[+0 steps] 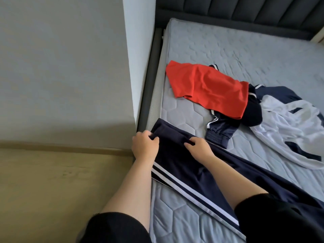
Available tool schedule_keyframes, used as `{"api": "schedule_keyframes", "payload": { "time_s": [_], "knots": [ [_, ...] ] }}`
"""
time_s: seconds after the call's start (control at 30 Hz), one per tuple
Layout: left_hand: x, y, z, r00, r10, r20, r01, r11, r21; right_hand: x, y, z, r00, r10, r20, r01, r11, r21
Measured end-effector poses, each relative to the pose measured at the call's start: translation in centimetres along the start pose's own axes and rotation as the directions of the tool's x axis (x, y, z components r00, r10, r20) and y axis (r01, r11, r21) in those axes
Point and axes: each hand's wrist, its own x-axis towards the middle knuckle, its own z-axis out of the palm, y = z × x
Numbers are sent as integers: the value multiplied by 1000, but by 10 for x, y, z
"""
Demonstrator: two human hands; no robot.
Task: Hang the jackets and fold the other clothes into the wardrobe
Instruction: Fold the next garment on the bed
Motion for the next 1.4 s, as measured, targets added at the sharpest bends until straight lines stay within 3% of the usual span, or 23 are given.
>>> {"api": "schedule_keyframes", "payload": {
  "time_s": [0.17, 0.4, 0.6, 0.73, 0.8, 0.9, 1.07, 1.2, 1.27, 1.33, 1.4],
  "knots": [
    [3, 0, 3, 994, 34, 107, -33, 999, -11, 12, -25, -7, 999, -21, -31, 20, 999, -28],
    [12, 6, 0, 983, -107, -146, 58, 951, -302, 28, -52, -11, 970, -138, -201, 131, 990, -49],
    [19, -7, 5, 969, -187, 160, 205, 974, -99, 38, -34, 9, 994, -42, -103, 25, 985, -169],
    [28, -14, -4, 916, -234, 326, 238, 971, 27, 32, -11, 8, 978, -92, -189, 12, 922, -387],
    [31, -17, -5, 931, -226, 285, 237, 971, -5, 29, -6, 6, 983, -51, -176, -21, 923, -385],
    [29, -17, -7, 960, -259, 108, 272, 954, -127, 27, -13, 5, 986, -21, -164, -29, 954, -298],
    [26, -19, -31, 912, -363, -192, 308, 913, -267, 27, -63, 18, 960, -135, -246, 101, 984, -146],
    [32, -11, -51, 890, -243, -385, 249, 968, -36, 31, -87, 26, 969, -191, -160, 173, 978, -118],
    [26, 1, -43, 911, -96, -402, 127, 991, 52, 28, -77, 22, 961, -232, -153, 202, 961, -188],
    [13, 13, -22, 951, 113, -288, -100, 993, 58, 16, -57, 14, 936, -252, -245, 209, 959, -190],
    [-3, 22, 5, 948, 306, -89, -300, 951, 77, -3, -28, 2, 910, -220, -352, 183, 974, -133]
  ]
}}
